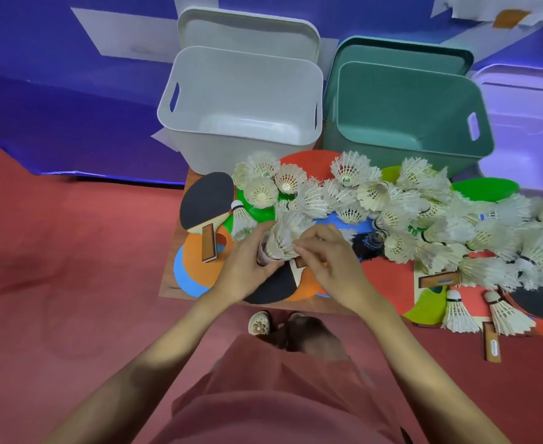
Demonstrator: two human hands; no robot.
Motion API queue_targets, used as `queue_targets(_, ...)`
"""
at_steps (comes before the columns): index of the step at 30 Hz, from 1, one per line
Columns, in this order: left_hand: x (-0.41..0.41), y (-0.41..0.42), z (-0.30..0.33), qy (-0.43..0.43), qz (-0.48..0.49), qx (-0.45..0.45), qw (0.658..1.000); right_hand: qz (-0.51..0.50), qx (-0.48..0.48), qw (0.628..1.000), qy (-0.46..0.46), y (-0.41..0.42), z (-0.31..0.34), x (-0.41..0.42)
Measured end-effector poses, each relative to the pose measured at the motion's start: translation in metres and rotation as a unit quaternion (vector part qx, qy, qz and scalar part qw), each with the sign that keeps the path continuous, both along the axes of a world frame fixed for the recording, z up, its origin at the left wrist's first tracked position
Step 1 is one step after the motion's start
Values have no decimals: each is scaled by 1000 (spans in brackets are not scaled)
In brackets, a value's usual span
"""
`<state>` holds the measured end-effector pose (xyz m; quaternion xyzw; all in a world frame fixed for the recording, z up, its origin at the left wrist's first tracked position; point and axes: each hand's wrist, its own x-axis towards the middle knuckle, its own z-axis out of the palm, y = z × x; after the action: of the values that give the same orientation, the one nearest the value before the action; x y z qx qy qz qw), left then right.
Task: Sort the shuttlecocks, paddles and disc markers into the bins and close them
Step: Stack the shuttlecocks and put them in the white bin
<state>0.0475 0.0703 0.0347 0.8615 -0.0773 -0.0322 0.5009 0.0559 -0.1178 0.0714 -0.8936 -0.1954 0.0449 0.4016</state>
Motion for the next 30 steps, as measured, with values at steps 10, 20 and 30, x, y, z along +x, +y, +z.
queue_targets(10,-15,35,-1,37,130,-12,991,30,76,996,33,28,5,43)
queue_targets(20,-22,53,8,29,248,-36,968,108,-286,945,-114,72,-22,108)
queue_targets(30,-21,49,8,26,243,9,970,-23,26,980,-196,47,31,83)
